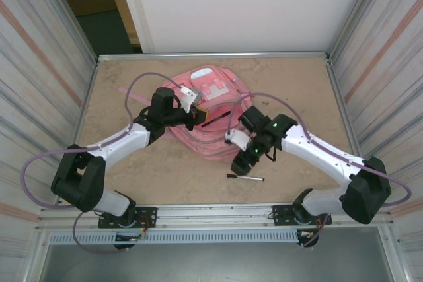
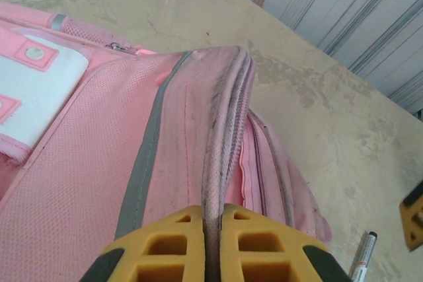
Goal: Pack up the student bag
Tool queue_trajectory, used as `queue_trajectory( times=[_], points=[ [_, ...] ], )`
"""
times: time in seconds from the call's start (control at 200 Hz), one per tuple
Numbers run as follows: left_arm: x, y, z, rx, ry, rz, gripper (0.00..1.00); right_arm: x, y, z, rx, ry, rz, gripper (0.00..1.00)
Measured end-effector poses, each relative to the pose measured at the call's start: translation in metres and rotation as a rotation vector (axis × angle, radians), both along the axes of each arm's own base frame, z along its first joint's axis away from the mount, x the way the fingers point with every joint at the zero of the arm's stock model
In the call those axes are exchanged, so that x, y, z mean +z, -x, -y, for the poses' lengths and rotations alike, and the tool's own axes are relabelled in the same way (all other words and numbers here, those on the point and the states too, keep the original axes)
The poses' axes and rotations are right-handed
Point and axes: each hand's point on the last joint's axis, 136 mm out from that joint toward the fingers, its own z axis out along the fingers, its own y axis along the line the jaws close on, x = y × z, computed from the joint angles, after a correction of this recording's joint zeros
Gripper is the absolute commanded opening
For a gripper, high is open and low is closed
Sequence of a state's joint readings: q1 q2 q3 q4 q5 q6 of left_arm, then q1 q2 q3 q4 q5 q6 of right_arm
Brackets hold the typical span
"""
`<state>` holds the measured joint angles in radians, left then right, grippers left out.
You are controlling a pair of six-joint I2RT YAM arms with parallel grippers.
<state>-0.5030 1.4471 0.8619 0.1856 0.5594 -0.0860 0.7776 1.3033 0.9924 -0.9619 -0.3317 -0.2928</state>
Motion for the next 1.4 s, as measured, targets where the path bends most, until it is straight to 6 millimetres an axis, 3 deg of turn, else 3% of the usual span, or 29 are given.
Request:
queue_trajectory(
  times=[0.085,0.155,0.301,0.446,0.646,0.737,0.792,1.007,1.143,1.213,1.398],
  points=[
    [0.0,0.0,0.0,0.005,0.006,-0.015,0.0,-0.024,0.025,0.018,0.16,0.112,-0.026,0.77],
    [0.0,0.0,-0.001,0.006,0.011,-0.023,0.0,-0.035,0.031,0.023,0.248,0.168,-0.022,0.77],
    [0.0,0.0,-0.002,0.005,0.018,-0.029,0.0,-0.057,0.027,0.029,0.338,0.257,0.023,0.74],
    [-0.001,0.001,-0.002,0.007,0.02,-0.038,0.0,-0.08,0.01,0.036,0.341,0.351,0.093,0.71],
    [-0.002,0.007,-0.007,0.017,0.027,-0.044,0.0,-0.105,0.001,0.036,0.338,0.408,0.111,0.55],
    [-0.005,0.009,-0.007,0.018,0.027,-0.052,0.0,-0.108,-0.005,0.037,0.331,0.44,0.132,0.27],
    [-0.005,0.009,-0.007,0.021,0.031,-0.055,0.0,-0.108,-0.009,0.036,0.323,0.452,0.142,0.14],
    [-0.004,0.008,-0.007,0.023,0.035,-0.054,0.0,-0.106,-0.008,0.034,0.324,0.47,0.162,0.09],
    [-0.003,0.008,-0.007,0.023,0.038,-0.055,0.0,-0.098,-0.004,0.026,0.316,0.38,0.199,0.07],
    [-0.003,0.009,-0.007,0.02,0.038,-0.059,0.0,-0.079,-0.005,0.017,0.31,0.283,0.254,0.07],
    [-0.003,0.011,-0.006,0.011,0.046,-0.07,0.0,-0.002,-0.026,-0.015,0.353,0.001,0.563,0.08]
  ],
)
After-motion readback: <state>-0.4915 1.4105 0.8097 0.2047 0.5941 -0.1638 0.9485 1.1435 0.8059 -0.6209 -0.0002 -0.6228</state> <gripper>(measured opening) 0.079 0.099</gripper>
